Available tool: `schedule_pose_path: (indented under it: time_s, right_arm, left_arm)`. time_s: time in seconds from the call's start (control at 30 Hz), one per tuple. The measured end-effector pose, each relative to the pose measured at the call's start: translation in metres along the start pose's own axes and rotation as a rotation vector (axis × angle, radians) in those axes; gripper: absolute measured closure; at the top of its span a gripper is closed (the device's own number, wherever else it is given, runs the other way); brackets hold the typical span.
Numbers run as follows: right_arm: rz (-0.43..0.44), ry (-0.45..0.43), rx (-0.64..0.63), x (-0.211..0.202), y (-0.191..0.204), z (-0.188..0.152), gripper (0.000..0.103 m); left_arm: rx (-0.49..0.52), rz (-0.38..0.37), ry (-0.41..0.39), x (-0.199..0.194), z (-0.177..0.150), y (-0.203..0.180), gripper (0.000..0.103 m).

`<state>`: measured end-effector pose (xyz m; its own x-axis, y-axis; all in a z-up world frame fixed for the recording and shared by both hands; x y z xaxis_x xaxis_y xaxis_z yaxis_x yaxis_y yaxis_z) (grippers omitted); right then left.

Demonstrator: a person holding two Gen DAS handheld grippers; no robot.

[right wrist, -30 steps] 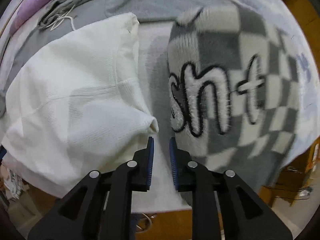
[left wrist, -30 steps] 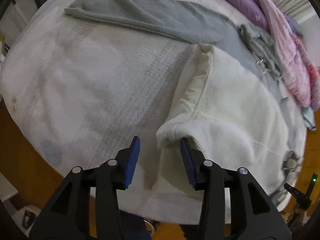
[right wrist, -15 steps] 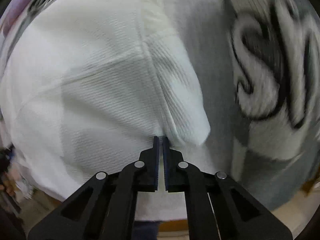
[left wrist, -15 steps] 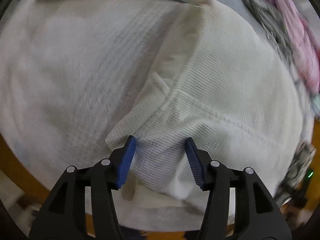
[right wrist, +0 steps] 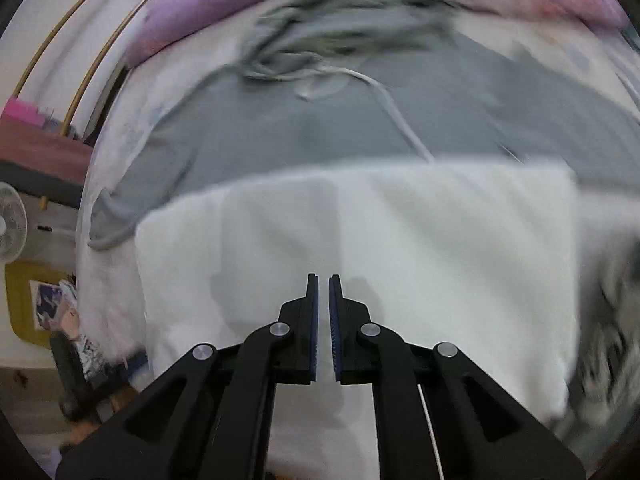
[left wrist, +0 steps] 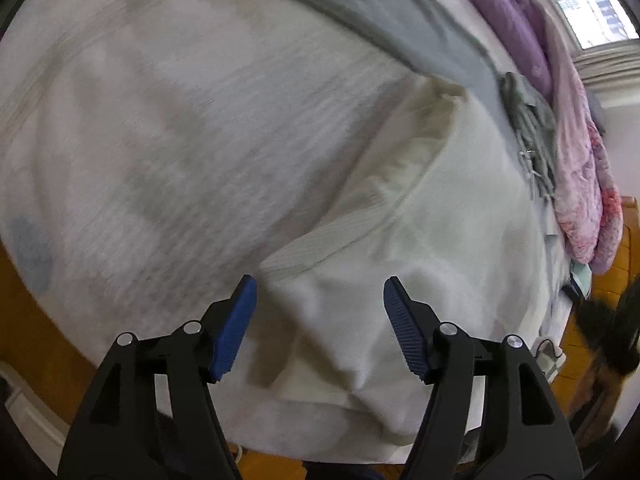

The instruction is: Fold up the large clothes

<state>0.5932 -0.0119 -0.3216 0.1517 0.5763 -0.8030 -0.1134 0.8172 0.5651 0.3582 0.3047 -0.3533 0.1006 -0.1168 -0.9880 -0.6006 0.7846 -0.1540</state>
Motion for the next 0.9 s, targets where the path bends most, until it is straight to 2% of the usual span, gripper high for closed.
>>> schedule_pose_path:
  time_s: [0.07, 0.13, 0.2, 0.3, 0.37, 0.5, 0.57, 0.73, 0.83, 0.9]
  right_arm:
    - [-0.055, 0.035, -0.017, 0.033, -0.004, 0.009, 0.099]
    - [-0.123, 0.099, 0.02, 0.067, -0.027, 0.004, 0.103]
    - [-0.105, 0.079, 0.106, 0.084, -0.046, 0.002, 0.103]
    - [-0.118, 0.073, 0.116, 0.068, -0.044, -0.008, 0.103]
    - [-0.135, 0.1, 0.138, 0.055, -0.042, -0.032, 0.103]
    - [-0.157, 0.162, 0.185, 0.04, -0.036, -0.109, 0.103]
    - [-0.178, 0.133, 0.188, 0.044, -0.046, -0.13, 0.103]
    - [-0.149, 0.085, 0.291, 0.048, -0.065, -0.13, 0.103]
    - [-0.126, 0.074, 0.272, 0.029, -0.057, -0.143, 0.103]
    - [-0.096, 0.12, 0.27, 0.023, -0.052, -0.167, 0.101]
  left_arm:
    - [-0.001, 0.017, 0.014, 0.003, -0.009, 0.013, 0.036]
    - [0.001, 0.009, 0.034, 0.011, -0.017, 0.016, 0.036]
    - [0.001, -0.008, 0.059, 0.016, -0.024, 0.02, 0.033]
    - [-0.001, -0.022, 0.076, 0.023, -0.031, 0.02, 0.029]
    - [-0.011, -0.049, 0.103, 0.028, -0.032, 0.023, 0.029]
    - [0.032, -0.071, 0.14, 0.037, -0.028, 0.023, 0.028]
    - [0.055, -0.075, 0.173, 0.04, -0.028, 0.025, 0.028]
    - [0.094, -0.08, 0.168, 0.04, -0.031, 0.018, 0.028]
    - [0.021, -0.112, 0.163, 0.041, -0.042, 0.013, 0.028]
    - [-0.026, -0.129, 0.16, 0.042, -0.056, 0.014, 0.027]
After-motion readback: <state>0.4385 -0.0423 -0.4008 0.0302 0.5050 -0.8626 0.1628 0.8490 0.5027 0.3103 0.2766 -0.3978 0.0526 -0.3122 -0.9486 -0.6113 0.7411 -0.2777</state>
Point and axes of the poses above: each gripper's, at about its wrist camera, not at the fingertips, and x roughly the way its jaws point, y to its left, z to its top, the point moved 7 cm from there along x, roughly the way its jaws point, and after that the axes turned 14 degrees about z, right-handed, at the moved point
